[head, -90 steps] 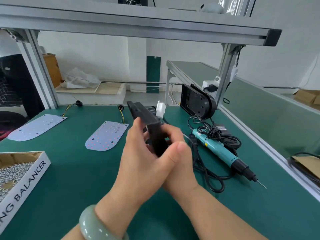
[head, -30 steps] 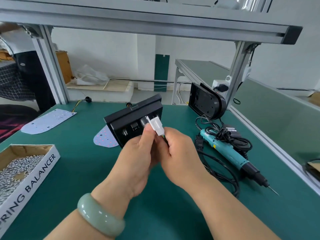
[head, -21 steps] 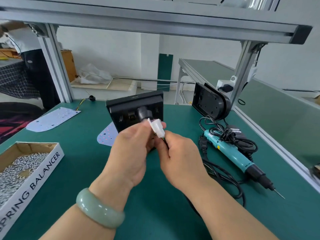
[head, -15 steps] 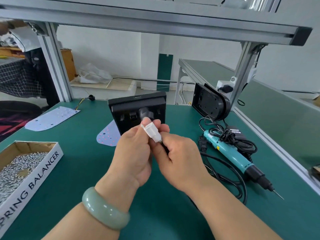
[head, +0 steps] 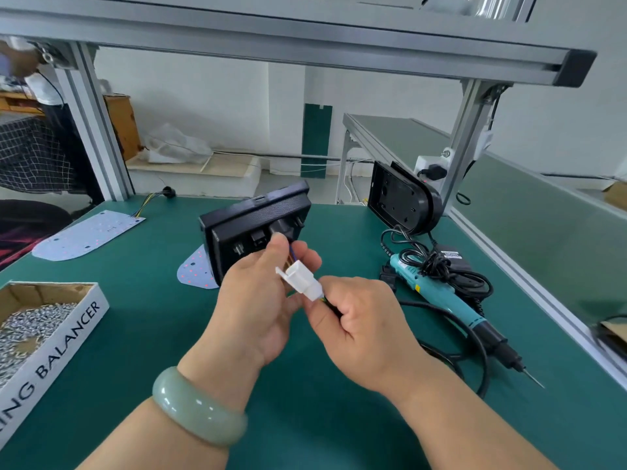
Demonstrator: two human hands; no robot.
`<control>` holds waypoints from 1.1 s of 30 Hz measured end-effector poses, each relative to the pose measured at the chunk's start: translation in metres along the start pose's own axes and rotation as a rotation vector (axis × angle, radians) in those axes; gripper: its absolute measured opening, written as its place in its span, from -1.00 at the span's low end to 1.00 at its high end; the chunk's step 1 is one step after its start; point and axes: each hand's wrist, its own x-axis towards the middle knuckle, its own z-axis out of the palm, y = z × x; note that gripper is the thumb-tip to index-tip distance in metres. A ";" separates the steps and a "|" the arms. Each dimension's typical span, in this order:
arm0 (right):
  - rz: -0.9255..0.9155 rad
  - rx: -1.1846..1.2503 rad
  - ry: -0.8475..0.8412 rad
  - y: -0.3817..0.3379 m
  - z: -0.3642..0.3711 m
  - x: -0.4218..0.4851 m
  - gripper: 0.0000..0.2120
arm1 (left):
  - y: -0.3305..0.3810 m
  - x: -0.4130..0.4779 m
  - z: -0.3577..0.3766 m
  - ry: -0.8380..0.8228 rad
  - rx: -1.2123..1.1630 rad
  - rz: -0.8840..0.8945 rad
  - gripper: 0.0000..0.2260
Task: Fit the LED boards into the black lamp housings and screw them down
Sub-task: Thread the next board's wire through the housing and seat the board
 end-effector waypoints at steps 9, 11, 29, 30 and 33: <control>0.376 -0.093 0.110 0.019 -0.001 -0.001 -0.79 | 0.013 -0.010 -0.021 0.111 0.823 0.481 -0.80; 0.414 -0.025 0.095 0.021 0.001 -0.002 -0.80 | 0.021 -0.012 -0.029 0.288 0.942 0.792 -0.77; 0.246 0.209 0.292 0.020 0.019 0.022 -0.80 | 0.004 -0.010 -0.028 0.058 1.046 0.717 -0.67; 0.276 0.269 0.333 0.020 0.018 0.023 -0.86 | 0.003 -0.012 -0.026 0.059 1.001 0.717 -0.71; 0.326 0.514 0.332 0.021 0.012 0.025 -0.91 | 0.001 -0.017 -0.017 0.014 0.889 0.702 -0.73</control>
